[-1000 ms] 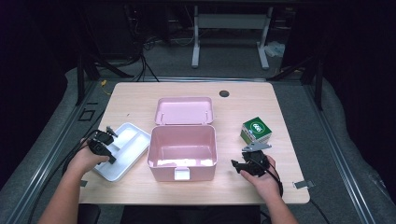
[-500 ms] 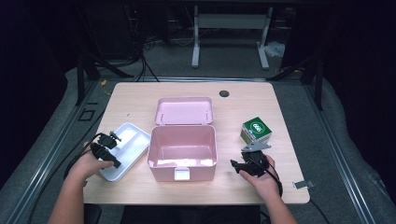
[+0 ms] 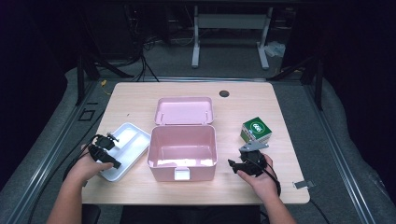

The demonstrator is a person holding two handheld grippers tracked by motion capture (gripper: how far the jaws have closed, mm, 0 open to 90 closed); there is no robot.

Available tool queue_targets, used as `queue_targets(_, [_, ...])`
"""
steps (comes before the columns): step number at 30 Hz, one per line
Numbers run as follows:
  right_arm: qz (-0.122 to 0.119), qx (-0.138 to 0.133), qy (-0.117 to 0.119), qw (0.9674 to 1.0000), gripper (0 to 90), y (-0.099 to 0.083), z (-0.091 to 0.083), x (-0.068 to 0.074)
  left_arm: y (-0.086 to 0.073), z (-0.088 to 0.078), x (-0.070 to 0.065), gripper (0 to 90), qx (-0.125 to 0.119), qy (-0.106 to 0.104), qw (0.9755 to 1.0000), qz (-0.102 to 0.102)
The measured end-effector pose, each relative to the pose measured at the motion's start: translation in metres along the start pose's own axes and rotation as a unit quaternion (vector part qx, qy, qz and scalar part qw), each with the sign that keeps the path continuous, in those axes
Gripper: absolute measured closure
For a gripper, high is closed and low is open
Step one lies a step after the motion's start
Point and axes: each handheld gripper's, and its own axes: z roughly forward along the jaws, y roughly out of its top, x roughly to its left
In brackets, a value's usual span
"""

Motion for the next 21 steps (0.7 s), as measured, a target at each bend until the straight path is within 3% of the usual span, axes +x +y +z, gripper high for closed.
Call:
queue_targets(4, [-0.001, 0.000, -0.007, 1.0000, 37.1, 0.007, -0.003, 0.001, 0.000, 0.000, 0.000, 43.2, 0.000, 0.000, 1.0000, 0.001])
queue_targets(7, [0.012, -0.005, 0.001, 0.9999, 36.7, 0.010, -0.006, -0.002, 0.000, 0.000, 0.000, 43.1, -0.001, -0.001, 1.0000, 0.002])
queue_targets(11, [0.018, -0.001, -0.005, 0.9998, 34.7, 0.015, -0.009, -0.006, 0.000, 0.000, 0.000, 43.0, -0.002, -0.001, 1.0000, 0.002])
queue_targets(18, [0.026, 0.008, -0.009, 0.9996, 31.4, 0.025, -0.013, -0.013, 0.000, 0.000, 0.000, 42.9, -0.001, -0.001, 1.0000, 0.003])
queue_targets(21, [0.029, 0.029, -0.013, 0.9991, 26.5, 0.035, -0.014, -0.022, 0.000, 0.000, 0.000, 42.9, -0.001, -0.001, 1.0000, 0.003])
